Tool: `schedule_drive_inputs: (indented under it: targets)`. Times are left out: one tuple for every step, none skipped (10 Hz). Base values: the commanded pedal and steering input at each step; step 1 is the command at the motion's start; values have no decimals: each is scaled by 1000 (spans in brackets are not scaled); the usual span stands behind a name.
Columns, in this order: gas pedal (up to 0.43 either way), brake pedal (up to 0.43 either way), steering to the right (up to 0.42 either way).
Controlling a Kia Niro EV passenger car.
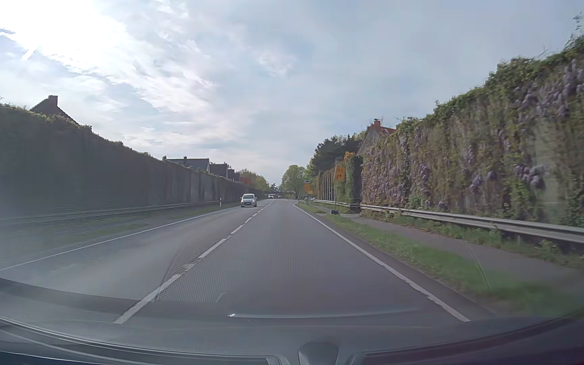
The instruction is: Follow the waypoints while adhering to traffic rules and regulations
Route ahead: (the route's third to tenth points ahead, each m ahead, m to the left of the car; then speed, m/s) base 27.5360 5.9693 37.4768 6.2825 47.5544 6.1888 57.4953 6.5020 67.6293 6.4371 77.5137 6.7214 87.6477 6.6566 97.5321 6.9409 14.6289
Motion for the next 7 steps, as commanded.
schedule_drive_inputs:
  targets:
    - [0,0,-9]
    - [0,0,-9]
    - [0,0,-9]
    - [0,0,-9]
    - [0,0,-9]
    - [0,0,-9]
    - [0,0,-8]
